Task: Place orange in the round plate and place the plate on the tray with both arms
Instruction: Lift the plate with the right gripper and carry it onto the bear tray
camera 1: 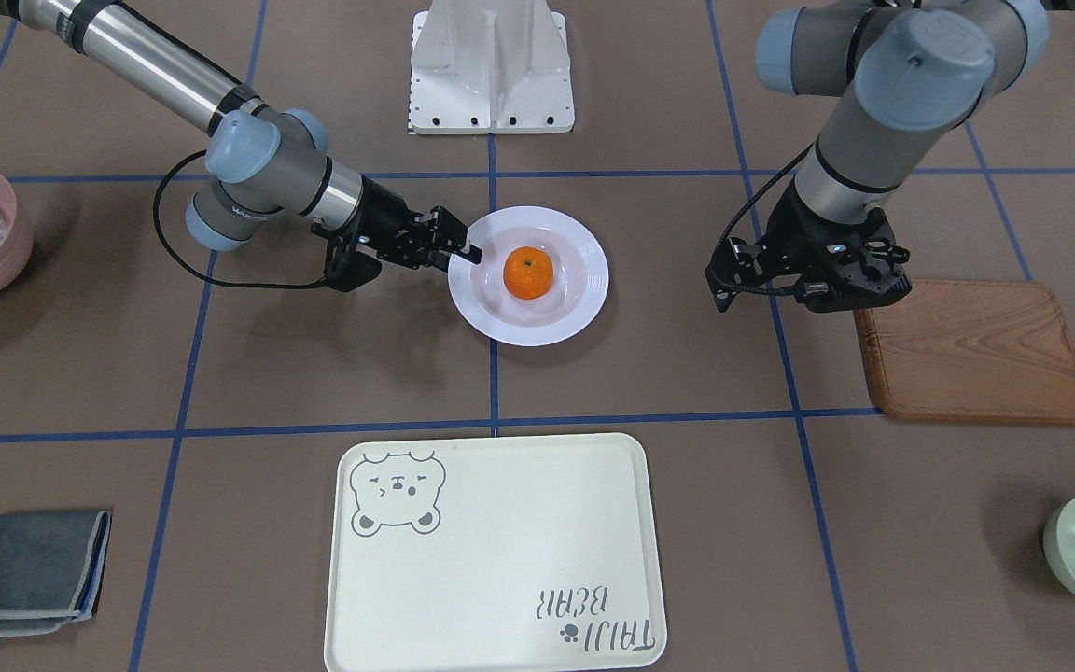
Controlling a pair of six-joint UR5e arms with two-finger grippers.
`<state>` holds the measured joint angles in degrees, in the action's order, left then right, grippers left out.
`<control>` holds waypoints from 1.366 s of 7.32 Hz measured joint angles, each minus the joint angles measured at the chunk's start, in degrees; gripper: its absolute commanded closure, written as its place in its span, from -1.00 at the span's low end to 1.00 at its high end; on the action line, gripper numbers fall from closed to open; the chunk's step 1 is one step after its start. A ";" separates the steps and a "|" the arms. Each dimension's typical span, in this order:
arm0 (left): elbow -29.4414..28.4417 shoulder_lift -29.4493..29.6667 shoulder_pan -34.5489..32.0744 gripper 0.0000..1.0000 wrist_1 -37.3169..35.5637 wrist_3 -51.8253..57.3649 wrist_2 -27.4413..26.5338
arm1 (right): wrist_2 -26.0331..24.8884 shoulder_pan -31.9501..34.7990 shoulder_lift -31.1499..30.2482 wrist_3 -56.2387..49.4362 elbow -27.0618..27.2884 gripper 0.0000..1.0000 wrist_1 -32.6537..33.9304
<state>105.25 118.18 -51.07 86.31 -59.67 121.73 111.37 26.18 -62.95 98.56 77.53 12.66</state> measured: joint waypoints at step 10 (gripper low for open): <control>1.36 0.40 -0.08 -0.96 -1.98 -0.19 0.00 | -1.45 1.21 -2.11 7.43 -0.02 1.00 -14.43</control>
<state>106.61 118.59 -51.15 84.33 -59.85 121.73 109.92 27.39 -65.06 106.00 77.51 -1.77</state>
